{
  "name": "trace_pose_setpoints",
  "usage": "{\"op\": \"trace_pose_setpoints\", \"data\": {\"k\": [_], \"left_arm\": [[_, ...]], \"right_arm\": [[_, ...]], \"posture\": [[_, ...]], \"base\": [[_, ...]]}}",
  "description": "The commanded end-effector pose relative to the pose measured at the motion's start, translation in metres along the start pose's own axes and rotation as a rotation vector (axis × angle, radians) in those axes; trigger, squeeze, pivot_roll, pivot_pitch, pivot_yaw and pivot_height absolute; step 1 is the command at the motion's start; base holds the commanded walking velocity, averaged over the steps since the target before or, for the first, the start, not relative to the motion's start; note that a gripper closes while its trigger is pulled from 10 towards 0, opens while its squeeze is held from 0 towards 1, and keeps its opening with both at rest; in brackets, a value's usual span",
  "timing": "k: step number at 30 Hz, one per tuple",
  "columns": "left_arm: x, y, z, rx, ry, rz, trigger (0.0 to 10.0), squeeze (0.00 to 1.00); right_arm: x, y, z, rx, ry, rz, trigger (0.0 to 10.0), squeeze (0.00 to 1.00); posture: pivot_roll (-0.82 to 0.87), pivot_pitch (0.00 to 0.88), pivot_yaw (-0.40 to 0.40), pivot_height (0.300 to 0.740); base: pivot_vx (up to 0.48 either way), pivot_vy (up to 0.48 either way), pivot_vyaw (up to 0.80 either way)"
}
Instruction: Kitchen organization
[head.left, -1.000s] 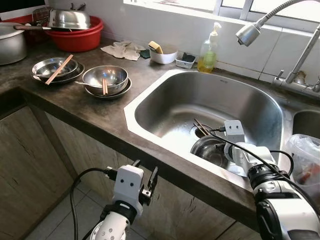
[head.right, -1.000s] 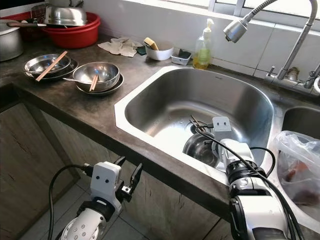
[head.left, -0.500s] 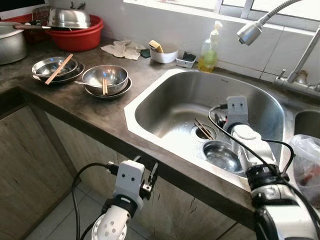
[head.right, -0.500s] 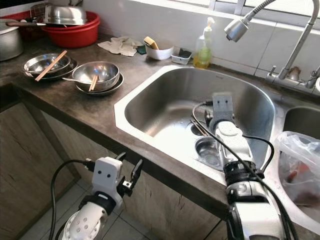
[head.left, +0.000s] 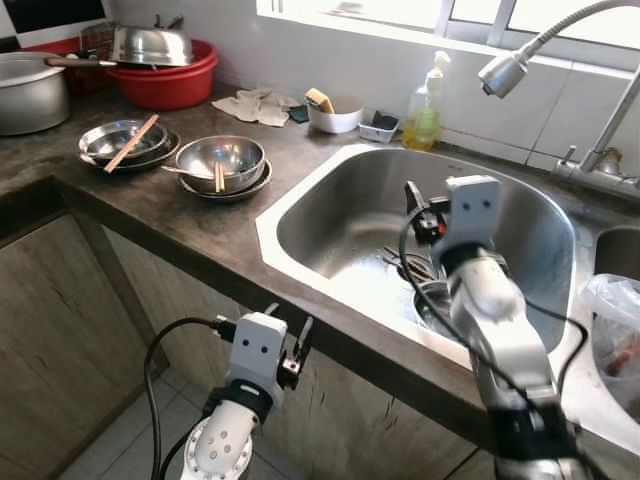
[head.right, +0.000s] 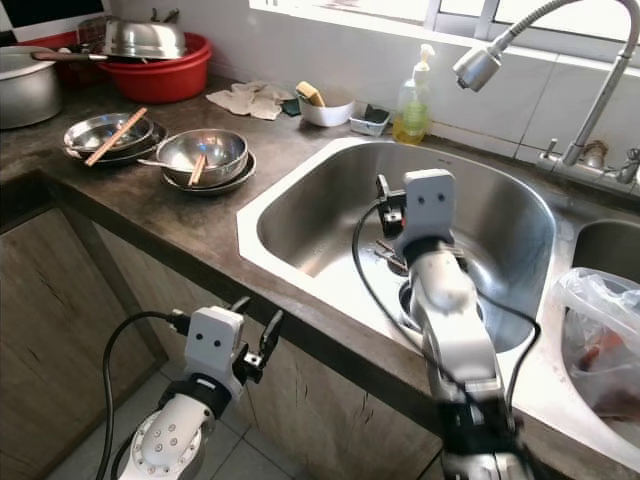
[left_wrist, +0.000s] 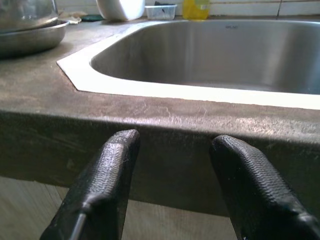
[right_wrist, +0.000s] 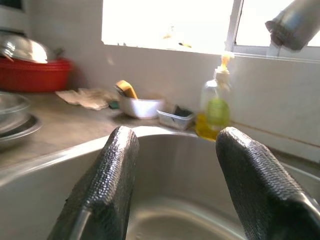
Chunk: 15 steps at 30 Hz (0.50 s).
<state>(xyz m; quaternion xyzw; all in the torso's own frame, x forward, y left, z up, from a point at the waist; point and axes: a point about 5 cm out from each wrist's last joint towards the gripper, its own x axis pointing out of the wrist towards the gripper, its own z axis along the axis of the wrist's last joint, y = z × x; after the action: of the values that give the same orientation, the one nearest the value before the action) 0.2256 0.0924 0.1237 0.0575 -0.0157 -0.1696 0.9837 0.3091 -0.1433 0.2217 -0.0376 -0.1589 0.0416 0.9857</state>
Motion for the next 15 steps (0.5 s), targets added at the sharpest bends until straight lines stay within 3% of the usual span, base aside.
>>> {"op": "trace_pose_setpoints", "data": {"k": [1,3,5,15], "left_arm": [[0.0,-0.001,-0.002,-0.009,0.0,-0.006,10.0,0.0],[-0.001,-0.004,-0.002,-0.013,-0.005,-0.017,10.0,0.0],[-0.001,-0.005,-0.002,-0.014,-0.005,-0.019,10.0,0.0],[-0.004,-0.009,-0.005,-0.019,-0.005,-0.034,10.0,0.0]], "right_arm": [[-0.004,0.003,0.012,0.011,-0.055,0.022,10.0,0.0],[-0.02,0.008,0.008,0.022,-0.055,0.044,10.0,0.0],[-0.023,0.008,0.007,0.023,-0.052,0.046,10.0,0.0],[-0.067,0.015,-0.015,0.011,0.056,0.057,10.0,0.0]], "posture": [[0.04,0.0,-0.049,0.74],[0.03,0.0,-0.039,0.74],[0.03,0.0,-0.039,0.74],[0.02,0.0,-0.032,0.74]], "base": [[0.0,0.0,0.0],[0.0,0.0,0.0],[0.0,0.0,0.0],[0.0,0.0,0.0]]}}
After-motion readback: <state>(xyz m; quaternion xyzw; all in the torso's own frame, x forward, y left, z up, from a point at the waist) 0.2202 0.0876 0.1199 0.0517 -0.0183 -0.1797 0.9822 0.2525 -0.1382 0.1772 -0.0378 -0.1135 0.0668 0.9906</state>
